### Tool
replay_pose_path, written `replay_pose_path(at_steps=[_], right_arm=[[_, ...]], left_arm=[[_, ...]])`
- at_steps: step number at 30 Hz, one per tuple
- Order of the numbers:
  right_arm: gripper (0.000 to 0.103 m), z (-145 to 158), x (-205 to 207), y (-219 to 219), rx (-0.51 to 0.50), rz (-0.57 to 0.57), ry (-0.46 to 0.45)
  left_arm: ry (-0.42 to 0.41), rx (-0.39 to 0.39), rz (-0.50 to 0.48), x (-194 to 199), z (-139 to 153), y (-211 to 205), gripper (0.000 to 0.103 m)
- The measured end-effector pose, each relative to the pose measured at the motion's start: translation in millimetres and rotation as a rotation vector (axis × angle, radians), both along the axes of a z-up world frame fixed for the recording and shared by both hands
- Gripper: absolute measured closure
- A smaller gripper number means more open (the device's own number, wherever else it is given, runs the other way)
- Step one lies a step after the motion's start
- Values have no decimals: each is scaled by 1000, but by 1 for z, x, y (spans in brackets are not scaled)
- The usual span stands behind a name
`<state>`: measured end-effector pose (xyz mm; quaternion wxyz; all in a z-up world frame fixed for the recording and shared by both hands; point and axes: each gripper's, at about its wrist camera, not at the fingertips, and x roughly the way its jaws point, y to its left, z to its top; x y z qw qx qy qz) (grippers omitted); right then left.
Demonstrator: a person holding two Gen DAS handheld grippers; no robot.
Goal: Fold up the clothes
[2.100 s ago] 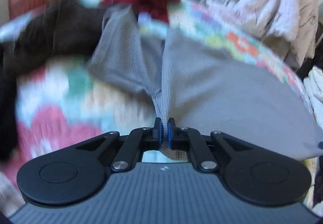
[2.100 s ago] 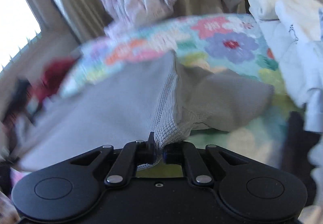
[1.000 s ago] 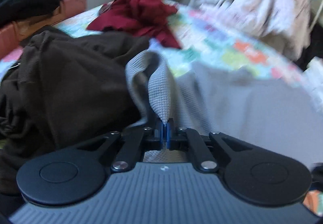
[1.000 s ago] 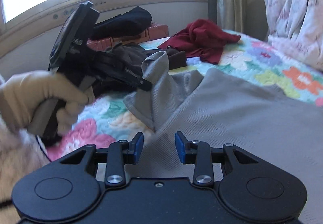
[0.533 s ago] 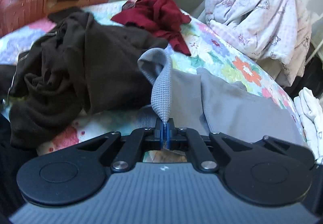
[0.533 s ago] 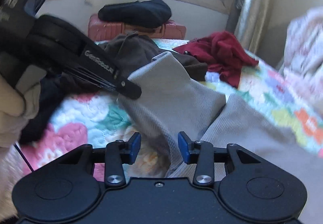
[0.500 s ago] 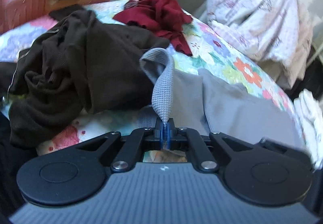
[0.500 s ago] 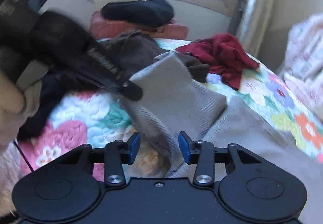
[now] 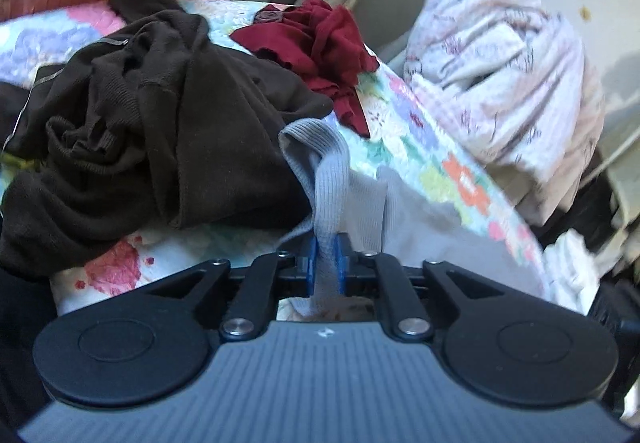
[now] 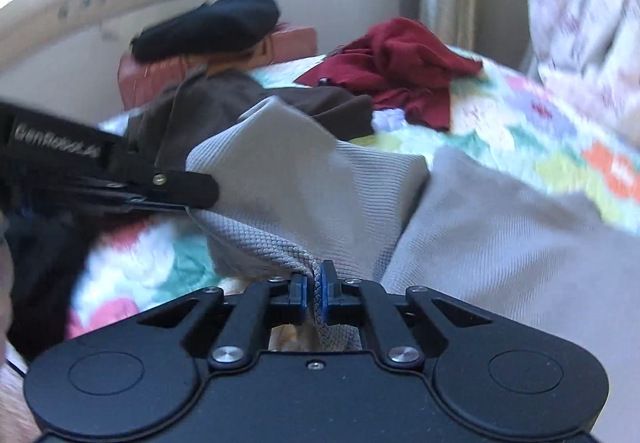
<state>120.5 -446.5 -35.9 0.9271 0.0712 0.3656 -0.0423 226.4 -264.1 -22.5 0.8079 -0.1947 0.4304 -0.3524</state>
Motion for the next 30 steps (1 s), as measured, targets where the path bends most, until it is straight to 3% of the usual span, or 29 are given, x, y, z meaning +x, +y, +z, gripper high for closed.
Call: replay_pose_path(at_steps=[3, 5, 7, 11, 13, 16, 19, 20, 22, 24, 26, 27, 28, 29, 30], right_arm=[[96, -2, 0, -7, 85, 13, 2], [94, -9, 7, 2, 76, 43, 26], [90, -16, 14, 14, 58, 74, 51], [74, -23, 16, 45, -46, 190, 70], [67, -17, 3, 47, 15, 242, 34], [66, -1, -31, 38, 125, 272, -43], [61, 19, -74, 33, 77, 245, -91], [60, 23, -87, 31, 45, 227, -92], [56, 26, -107, 28, -12, 197, -79], [56, 24, -121, 26, -71, 169, -54], [56, 18, -126, 25, -103, 156, -21], [56, 15, -126, 26, -111, 152, -9], [56, 12, -125, 29, -120, 145, 0], [54, 11, -124, 32, -131, 142, 7], [51, 10, -122, 36, -152, 146, 10]], left_arm=[[31, 3, -1, 5, -4, -7, 92], [11, 57, 14, 5, -4, -13, 92], [-12, 104, 35, 6, -4, -13, 86], [3, 91, 61, 8, -7, -5, 82], [10, 89, 61, 9, -8, -6, 75], [21, 106, 36, 8, -11, -12, 64], [45, 132, 11, 7, -16, -19, 56], [53, 144, 9, 7, -18, -22, 55], [67, 171, 11, 9, -24, -28, 42], [93, 197, 16, 13, -32, -34, 37], [105, 214, 16, 15, -40, -40, 40], [87, 212, 7, 15, -40, -42, 50], [66, 208, -4, 15, -39, -44, 87], [63, 195, -21, 15, -40, -45, 98], [73, 177, -29, 14, -40, -45, 98]])
